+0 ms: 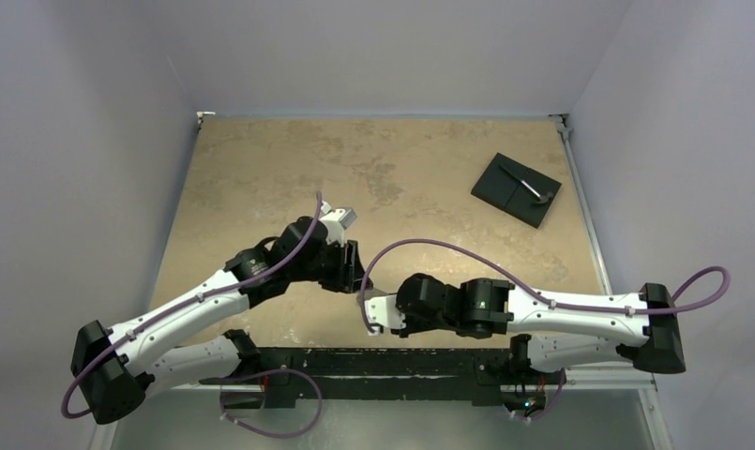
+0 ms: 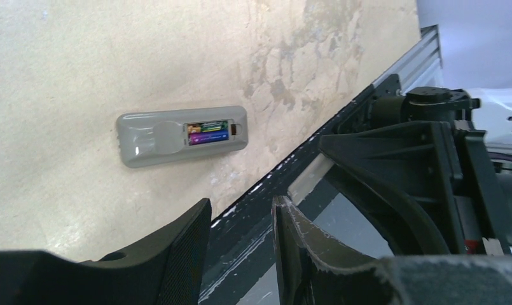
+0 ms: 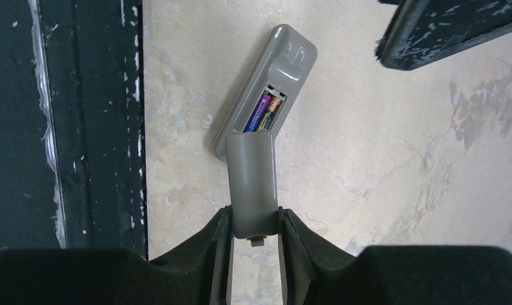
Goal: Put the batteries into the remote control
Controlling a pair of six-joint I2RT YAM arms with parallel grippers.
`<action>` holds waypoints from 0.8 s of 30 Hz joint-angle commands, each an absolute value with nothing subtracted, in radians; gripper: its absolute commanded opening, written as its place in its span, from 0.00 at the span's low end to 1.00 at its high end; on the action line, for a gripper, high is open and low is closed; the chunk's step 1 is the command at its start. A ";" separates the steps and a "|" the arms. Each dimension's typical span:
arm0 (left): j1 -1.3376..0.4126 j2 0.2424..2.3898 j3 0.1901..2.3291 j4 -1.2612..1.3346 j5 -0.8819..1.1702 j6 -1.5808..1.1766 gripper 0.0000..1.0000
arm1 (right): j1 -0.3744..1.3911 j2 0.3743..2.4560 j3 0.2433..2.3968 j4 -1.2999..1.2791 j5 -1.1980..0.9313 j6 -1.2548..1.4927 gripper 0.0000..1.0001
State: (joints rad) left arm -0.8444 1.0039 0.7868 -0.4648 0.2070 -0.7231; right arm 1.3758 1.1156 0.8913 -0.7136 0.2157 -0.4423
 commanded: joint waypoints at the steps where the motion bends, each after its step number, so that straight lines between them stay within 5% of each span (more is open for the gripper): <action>1: -0.839 0.985 0.757 -0.371 0.273 -0.775 0.39 | 1.345 1.106 0.906 -0.647 0.187 -0.345 0.16; 24: -0.840 1.017 0.672 -0.208 0.391 -0.844 0.40 | 1.257 1.109 0.949 -0.538 0.113 -0.313 0.17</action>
